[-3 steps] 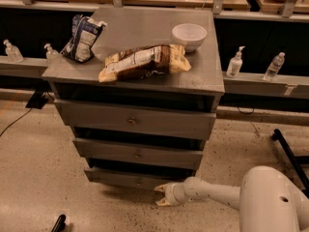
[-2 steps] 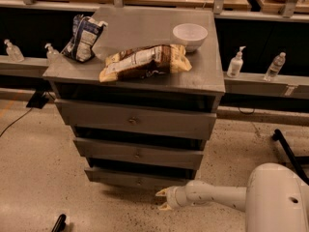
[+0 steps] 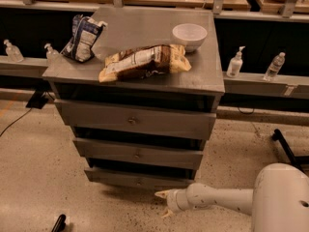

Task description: Open bottom drawer

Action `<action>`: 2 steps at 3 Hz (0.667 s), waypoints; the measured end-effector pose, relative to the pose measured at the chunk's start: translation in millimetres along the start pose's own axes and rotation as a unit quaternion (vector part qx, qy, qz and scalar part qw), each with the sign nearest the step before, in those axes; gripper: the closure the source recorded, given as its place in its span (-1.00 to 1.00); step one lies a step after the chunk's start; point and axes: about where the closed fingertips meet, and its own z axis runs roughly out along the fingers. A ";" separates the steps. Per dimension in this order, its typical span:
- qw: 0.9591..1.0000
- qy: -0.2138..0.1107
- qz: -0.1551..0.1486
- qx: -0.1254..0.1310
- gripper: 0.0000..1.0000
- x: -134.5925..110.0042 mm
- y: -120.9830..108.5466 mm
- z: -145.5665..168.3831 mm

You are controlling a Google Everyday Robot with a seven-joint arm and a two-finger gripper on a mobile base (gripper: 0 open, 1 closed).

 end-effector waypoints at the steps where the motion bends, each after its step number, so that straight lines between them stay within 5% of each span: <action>1: 0.999 0.003 -0.020 0.035 -0.87 8.5 -22.4 4.4; 2: 0.998 0.007 -0.034 0.055 -1.00 15.8 -42.3 13.8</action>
Offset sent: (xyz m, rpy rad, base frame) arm 0.0765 0.0036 -0.0056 0.0089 -0.1936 -0.0169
